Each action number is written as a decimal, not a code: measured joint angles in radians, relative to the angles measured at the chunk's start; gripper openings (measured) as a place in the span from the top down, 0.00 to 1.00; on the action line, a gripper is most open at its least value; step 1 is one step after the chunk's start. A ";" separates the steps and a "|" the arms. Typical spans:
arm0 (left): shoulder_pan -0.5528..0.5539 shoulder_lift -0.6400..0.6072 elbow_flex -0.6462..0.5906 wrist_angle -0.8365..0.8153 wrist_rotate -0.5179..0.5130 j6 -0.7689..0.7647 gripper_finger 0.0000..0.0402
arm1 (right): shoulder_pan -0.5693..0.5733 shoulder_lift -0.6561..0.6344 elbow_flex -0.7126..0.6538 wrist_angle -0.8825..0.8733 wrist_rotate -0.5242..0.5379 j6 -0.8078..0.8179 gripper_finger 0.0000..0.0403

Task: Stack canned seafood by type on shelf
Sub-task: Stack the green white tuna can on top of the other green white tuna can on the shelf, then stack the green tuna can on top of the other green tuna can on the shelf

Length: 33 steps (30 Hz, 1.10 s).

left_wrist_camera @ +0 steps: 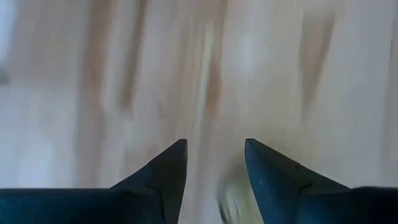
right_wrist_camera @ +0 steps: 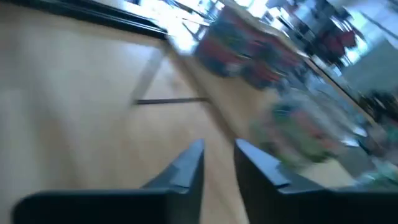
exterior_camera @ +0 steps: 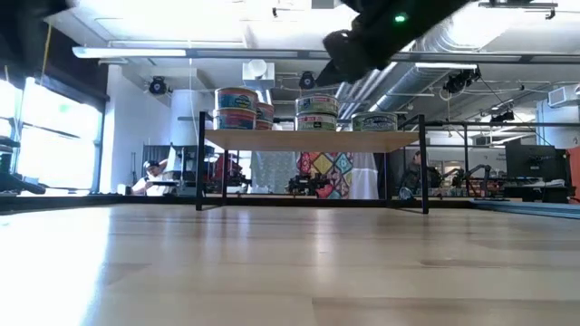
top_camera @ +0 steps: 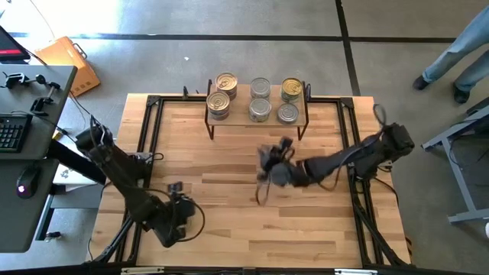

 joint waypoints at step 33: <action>-0.252 0.051 -0.402 0.512 0.148 -0.707 0.68 | 0.104 -0.050 0.069 -0.177 -0.463 0.108 1.00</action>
